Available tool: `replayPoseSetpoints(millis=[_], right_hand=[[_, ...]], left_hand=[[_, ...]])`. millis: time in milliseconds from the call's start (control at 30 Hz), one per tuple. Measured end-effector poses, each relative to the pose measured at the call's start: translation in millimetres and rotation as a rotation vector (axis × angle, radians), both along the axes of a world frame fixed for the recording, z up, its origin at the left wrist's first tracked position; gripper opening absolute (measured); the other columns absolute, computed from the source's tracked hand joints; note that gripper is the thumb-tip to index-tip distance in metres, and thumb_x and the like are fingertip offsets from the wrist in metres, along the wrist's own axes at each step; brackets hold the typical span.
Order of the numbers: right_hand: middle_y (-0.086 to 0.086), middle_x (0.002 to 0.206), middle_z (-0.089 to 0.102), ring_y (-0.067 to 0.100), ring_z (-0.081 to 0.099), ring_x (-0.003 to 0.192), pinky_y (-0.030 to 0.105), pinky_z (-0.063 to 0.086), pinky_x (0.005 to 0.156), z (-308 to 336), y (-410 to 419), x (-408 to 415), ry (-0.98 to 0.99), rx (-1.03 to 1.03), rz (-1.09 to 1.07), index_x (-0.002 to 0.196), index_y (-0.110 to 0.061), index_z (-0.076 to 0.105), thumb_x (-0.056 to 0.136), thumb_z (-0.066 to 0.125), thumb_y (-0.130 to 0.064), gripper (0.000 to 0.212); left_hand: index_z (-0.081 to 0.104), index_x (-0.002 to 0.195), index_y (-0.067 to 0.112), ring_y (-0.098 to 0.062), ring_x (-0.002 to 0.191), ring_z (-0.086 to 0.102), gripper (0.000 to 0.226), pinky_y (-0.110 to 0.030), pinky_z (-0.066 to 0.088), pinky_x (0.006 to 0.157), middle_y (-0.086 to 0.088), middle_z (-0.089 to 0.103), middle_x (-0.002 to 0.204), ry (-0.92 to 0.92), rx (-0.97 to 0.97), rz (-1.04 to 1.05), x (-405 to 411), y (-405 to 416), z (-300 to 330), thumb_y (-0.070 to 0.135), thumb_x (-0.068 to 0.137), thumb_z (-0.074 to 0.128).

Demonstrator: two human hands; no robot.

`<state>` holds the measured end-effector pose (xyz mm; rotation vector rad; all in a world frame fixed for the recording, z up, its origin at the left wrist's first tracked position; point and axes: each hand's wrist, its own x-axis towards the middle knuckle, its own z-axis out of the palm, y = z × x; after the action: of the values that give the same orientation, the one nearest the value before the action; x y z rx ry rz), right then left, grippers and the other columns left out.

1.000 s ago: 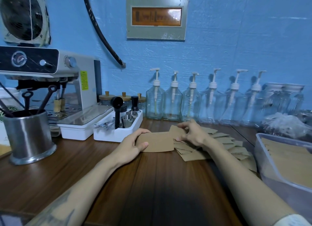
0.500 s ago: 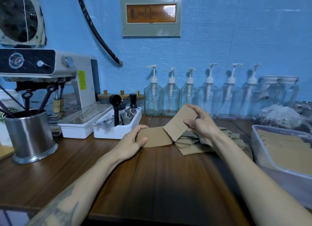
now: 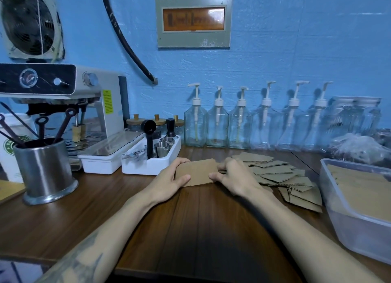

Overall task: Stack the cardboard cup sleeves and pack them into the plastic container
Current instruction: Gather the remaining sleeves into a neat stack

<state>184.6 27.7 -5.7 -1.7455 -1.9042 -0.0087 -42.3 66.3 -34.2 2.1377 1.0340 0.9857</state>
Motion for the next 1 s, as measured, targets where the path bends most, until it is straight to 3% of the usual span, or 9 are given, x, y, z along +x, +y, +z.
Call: replayPoseSetpoints(millis=[67,167,233,400,567,700,833,1000], right_hand=[[0.003,0.131,0.057,0.025,0.046,0.128,0.044,0.041,0.104,1.1,-0.4,0.5,-0.002,0.013,0.049,0.145,-0.026,0.045,0.09,0.063,-0.047,0.062],[-0.001,0.138,0.045,0.019,0.042,0.127,0.038,0.037,0.106,1.1,-2.6,1.3,-0.064,0.031,0.196,0.155,-0.036,0.016,0.096,0.056,-0.042,0.071],[-0.002,0.146,0.038,0.02,0.037,0.133,0.039,0.034,0.11,-2.2,-1.7,-0.8,-0.173,0.0,0.246,0.156,-0.032,0.017,0.099,0.052,-0.038,0.067],[-0.001,0.141,0.042,0.022,0.038,0.131,0.039,0.034,0.11,-2.4,0.7,-4.0,-0.181,0.039,0.25,0.154,-0.024,0.028,0.1,0.051,-0.03,0.059],[-0.002,0.133,0.051,0.021,0.043,0.125,0.04,0.034,0.108,2.2,2.6,4.3,-0.15,0.034,0.26,0.149,-0.026,0.038,0.102,0.041,-0.043,0.05],[0.003,0.134,0.053,0.024,0.045,0.127,0.04,0.034,0.107,6.9,7.0,25.4,-0.075,0.042,0.164,0.145,-0.019,0.045,0.105,0.034,-0.039,0.046],[0.004,0.14,0.05,0.025,0.043,0.129,0.042,0.036,0.108,4.4,16.3,44.1,-0.162,-0.028,0.028,0.139,-0.018,0.05,0.104,0.039,-0.035,0.041],[0.009,0.142,0.049,0.029,0.043,0.131,0.043,0.039,0.106,2.2,28.5,49.0,-0.181,-0.151,-0.028,0.135,-0.017,0.054,0.101,0.043,-0.046,0.046]], left_hand=[[0.048,0.12,0.045,-0.008,0.113,0.056,0.034,-0.036,0.046,0.102,0.013,0.058,0.121,0.002,0.024,0.007,-1.5,0.8,0.5,0.025,0.096,0.062],[0.043,0.133,0.045,-0.002,0.113,0.055,0.049,-0.026,0.048,0.097,0.018,0.053,0.125,-0.013,0.023,-0.004,-2.1,-0.6,2.4,0.022,0.095,0.063],[0.037,0.14,0.049,0.003,0.116,0.052,0.057,-0.019,0.044,0.097,0.023,0.049,0.131,-0.014,0.021,-0.012,-1.6,-1.6,2.9,0.023,0.096,0.063],[0.049,0.129,0.04,-0.008,0.114,0.057,0.04,-0.034,0.048,0.101,0.01,0.059,0.124,0.009,0.04,0.029,-1.0,0.0,2.4,0.023,0.096,0.063],[0.052,0.123,0.036,-0.01,0.112,0.057,0.035,-0.031,0.048,0.095,0.009,0.06,0.119,0.0,0.05,0.015,-1.2,-1.3,3.8,0.019,0.095,0.063],[0.053,0.12,0.039,-0.008,0.112,0.056,0.035,-0.026,0.046,0.095,0.011,0.061,0.119,-0.02,0.043,0.028,-1.6,-0.8,3.3,0.017,0.094,0.064],[0.053,0.12,0.037,-0.009,0.11,0.056,0.033,-0.033,0.047,0.098,0.011,0.06,0.119,-0.019,0.037,0.068,-1.7,1.1,3.1,0.018,0.094,0.063],[0.051,0.12,0.038,-0.01,0.109,0.056,0.033,-0.036,0.047,0.099,0.01,0.059,0.119,0.0,0.028,0.086,-1.5,3.6,2.7,0.02,0.094,0.063]])
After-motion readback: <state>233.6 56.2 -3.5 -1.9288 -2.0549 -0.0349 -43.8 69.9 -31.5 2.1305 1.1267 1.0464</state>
